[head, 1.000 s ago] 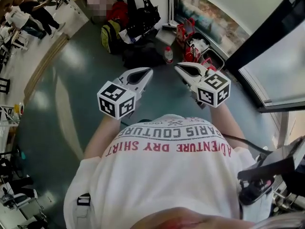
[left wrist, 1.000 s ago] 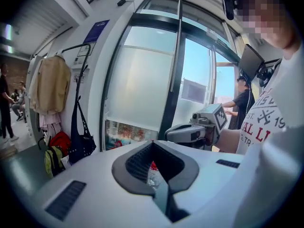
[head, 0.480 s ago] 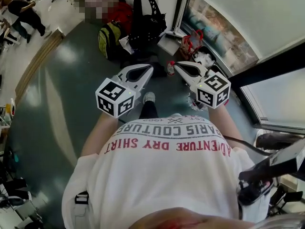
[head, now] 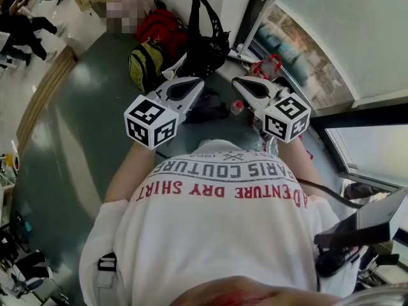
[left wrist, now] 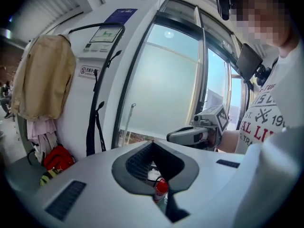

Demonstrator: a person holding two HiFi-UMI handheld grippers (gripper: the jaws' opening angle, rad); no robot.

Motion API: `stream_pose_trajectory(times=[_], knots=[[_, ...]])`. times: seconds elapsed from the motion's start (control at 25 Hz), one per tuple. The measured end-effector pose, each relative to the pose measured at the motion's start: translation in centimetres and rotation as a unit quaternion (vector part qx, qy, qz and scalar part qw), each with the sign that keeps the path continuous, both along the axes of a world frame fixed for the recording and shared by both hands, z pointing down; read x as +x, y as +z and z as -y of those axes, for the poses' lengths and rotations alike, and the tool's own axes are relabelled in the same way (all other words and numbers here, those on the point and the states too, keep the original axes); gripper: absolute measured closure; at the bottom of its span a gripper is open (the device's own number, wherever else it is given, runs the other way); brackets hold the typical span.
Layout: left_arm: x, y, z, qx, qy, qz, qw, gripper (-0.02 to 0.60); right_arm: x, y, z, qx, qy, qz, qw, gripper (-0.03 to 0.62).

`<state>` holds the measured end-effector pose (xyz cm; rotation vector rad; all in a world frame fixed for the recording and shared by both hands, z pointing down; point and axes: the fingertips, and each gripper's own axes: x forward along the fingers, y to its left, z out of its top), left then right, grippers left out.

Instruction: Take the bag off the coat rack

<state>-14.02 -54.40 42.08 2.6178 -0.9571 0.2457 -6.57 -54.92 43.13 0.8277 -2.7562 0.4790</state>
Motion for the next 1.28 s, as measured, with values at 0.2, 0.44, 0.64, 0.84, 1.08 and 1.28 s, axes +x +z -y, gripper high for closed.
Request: stream_pose_trajectory(times=[0.2, 0.44, 0.64, 0.84, 1.08, 1.28], knots=[[-0.7, -0.1, 2.8, -0.013, 0.012, -0.036, 0.9992, 0.580, 0.1, 0.4, 2.1, -0.007, 0.016, -0.003, 1.000, 0.592], [-1.6, -0.6, 5.6, -0.011, 0.012, -0.059, 0.9981, 0.580, 0.3, 0.9, 3.7, -0.019, 0.024, 0.002, 1.000, 0.592], [-2.1, 0.2, 9.1, -0.002, -0.014, -0.052, 0.9985, 0.580, 0.4, 2.6, 5.9, -0.035, 0.020, 0.009, 0.999, 0.592], [-2.0, -0.1, 13.0, 0.018, -0.036, -0.032, 0.9987, 0.565, 1.4, 2.7, 8.3, -0.042, 0.020, 0.012, 0.999, 0.592], [-1.8, 0.4, 18.3, 0.027, -0.076, -0.002, 0.9968, 0.470, 3.5, 3.0, 11.4, -0.054, 0.024, 0.011, 0.998, 0.592], [-2.2, 3.0, 23.8, 0.013, -0.120, 0.038, 0.9920, 0.387, 5.9, 3.0, 14.5, -0.062, 0.033, 0.013, 0.997, 0.592]])
